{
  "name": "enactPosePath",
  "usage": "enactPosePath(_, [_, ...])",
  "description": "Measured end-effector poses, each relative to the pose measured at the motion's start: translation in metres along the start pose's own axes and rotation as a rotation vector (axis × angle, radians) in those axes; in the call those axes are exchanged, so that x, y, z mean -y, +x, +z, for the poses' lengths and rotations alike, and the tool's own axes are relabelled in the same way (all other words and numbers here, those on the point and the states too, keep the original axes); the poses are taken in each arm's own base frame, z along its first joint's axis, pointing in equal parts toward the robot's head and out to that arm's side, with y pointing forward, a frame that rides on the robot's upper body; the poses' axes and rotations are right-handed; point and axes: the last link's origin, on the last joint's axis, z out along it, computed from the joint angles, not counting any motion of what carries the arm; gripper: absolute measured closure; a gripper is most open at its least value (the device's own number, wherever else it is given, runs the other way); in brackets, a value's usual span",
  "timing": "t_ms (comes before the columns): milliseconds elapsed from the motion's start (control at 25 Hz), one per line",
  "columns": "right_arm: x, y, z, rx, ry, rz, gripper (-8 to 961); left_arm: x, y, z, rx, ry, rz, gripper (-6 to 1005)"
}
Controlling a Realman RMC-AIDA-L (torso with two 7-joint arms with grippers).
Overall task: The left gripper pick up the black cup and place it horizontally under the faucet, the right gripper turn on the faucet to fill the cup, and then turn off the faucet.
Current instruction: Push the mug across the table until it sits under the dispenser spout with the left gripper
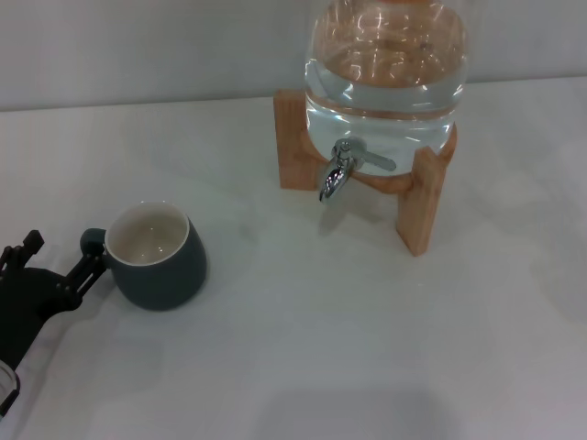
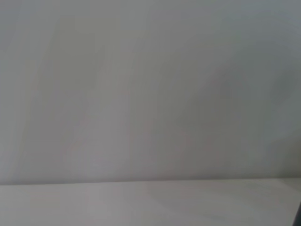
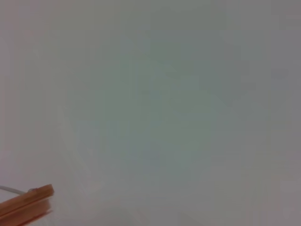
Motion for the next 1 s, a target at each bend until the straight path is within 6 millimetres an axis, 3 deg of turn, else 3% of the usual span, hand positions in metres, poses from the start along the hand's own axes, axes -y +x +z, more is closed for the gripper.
enactPosePath(720, [0.0007,-0.0017,-0.0003,0.003,0.001,-0.003,109,-0.0008,0.0014,0.0000,-0.011,-0.001,-0.023,188])
enactPosePath(840, [0.0008,-0.0018,0.0001,0.004,0.001,-0.003,109,-0.0006,0.0021,0.0008,-0.012,-0.003,-0.028,403])
enactPosePath(1000, [0.0007,-0.0019,0.0009,0.004,0.000,-0.003,109,-0.0005,0.0026,0.0023,-0.010,-0.005,-0.026,488])
